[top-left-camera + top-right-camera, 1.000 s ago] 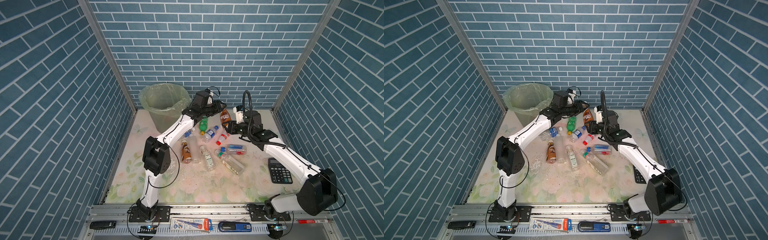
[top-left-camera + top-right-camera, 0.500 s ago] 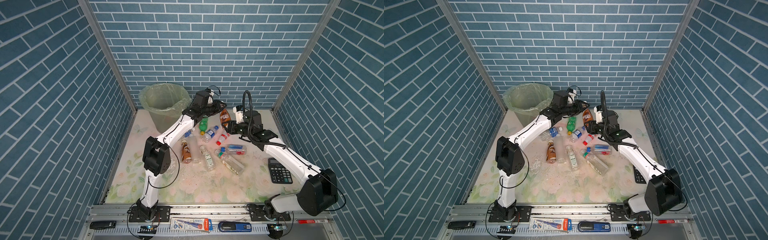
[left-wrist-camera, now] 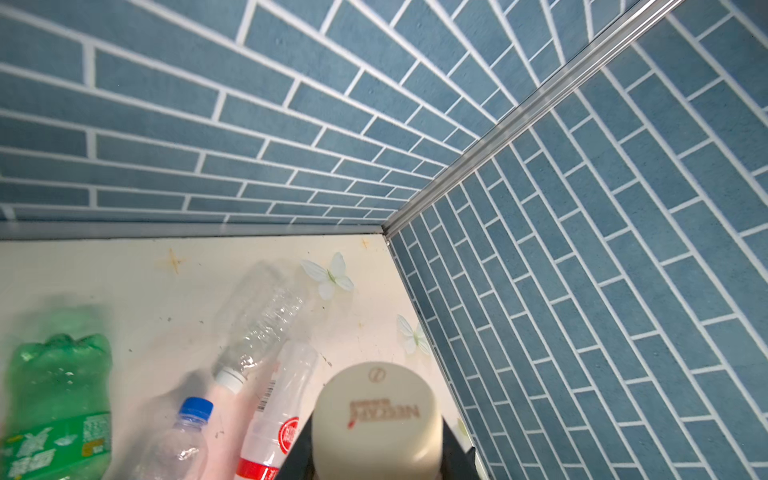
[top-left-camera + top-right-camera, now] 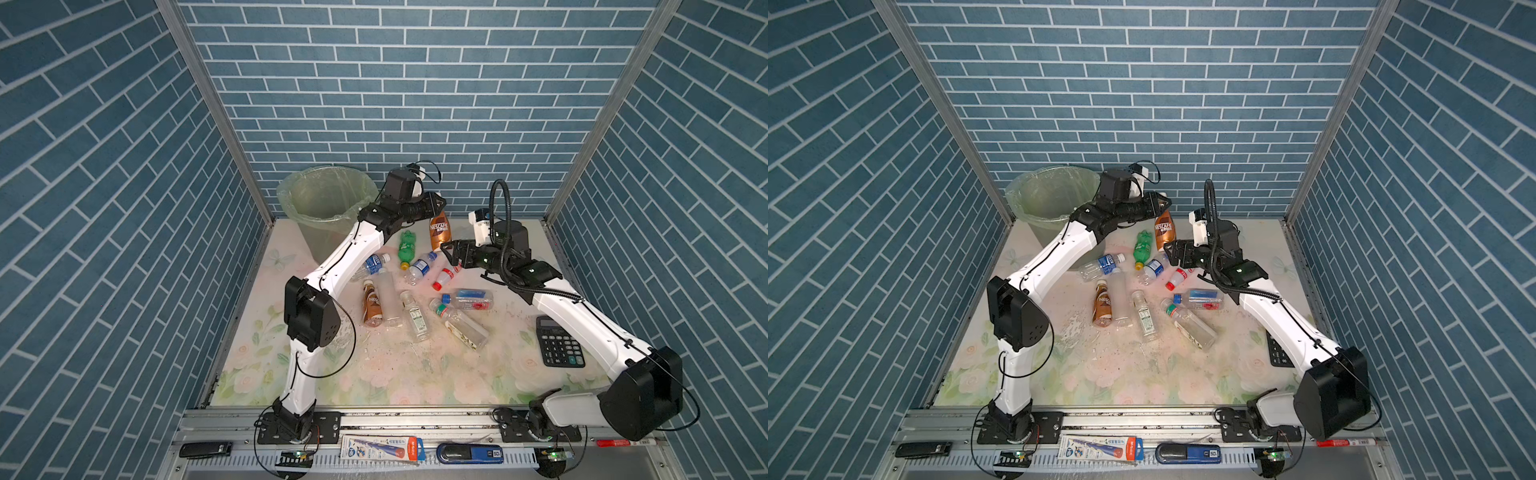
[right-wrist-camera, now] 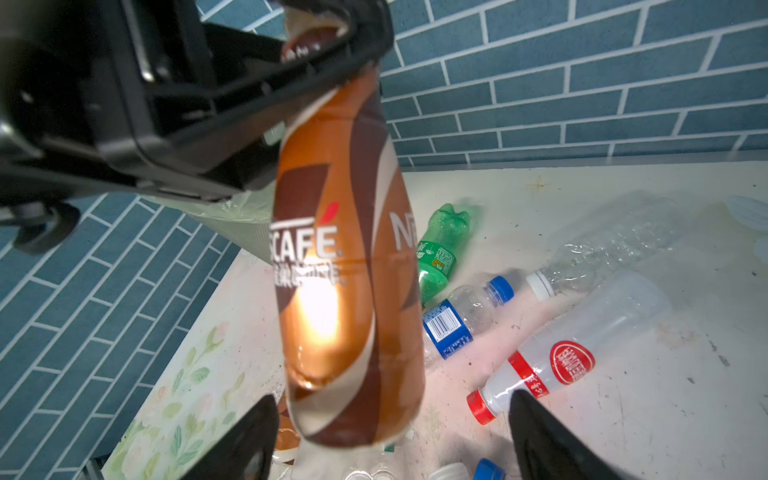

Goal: Throw the plastic bottles in the bin
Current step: 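Carry the Nescafe bottle over the bin with the left gripper while the right withdraws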

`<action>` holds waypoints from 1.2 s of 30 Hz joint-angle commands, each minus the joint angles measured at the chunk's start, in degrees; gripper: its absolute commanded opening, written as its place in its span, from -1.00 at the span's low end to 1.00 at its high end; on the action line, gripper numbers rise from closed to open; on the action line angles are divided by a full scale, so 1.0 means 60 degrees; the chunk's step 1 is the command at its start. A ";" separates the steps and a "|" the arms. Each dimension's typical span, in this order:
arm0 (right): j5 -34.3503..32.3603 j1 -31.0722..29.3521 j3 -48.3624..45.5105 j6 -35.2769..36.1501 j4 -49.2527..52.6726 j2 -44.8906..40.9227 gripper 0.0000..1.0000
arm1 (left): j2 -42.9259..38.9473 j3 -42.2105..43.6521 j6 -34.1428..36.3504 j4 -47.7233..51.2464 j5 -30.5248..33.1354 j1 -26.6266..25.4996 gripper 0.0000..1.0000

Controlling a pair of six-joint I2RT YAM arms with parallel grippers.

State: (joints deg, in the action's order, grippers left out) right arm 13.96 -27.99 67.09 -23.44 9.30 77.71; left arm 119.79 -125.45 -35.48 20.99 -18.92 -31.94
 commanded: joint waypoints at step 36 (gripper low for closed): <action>0.0045 -0.1737 0.4317 0.0943 0.0160 0.1860 0.98 | -0.3253 -0.1232 0.6925 -0.1929 0.5269 0.2370 -0.57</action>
State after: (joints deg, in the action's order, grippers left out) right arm 13.54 -38.20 91.31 -17.72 11.51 87.72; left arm 95.04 -135.26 9.50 5.80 13.50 -21.41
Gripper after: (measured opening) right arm 0.993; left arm 0.367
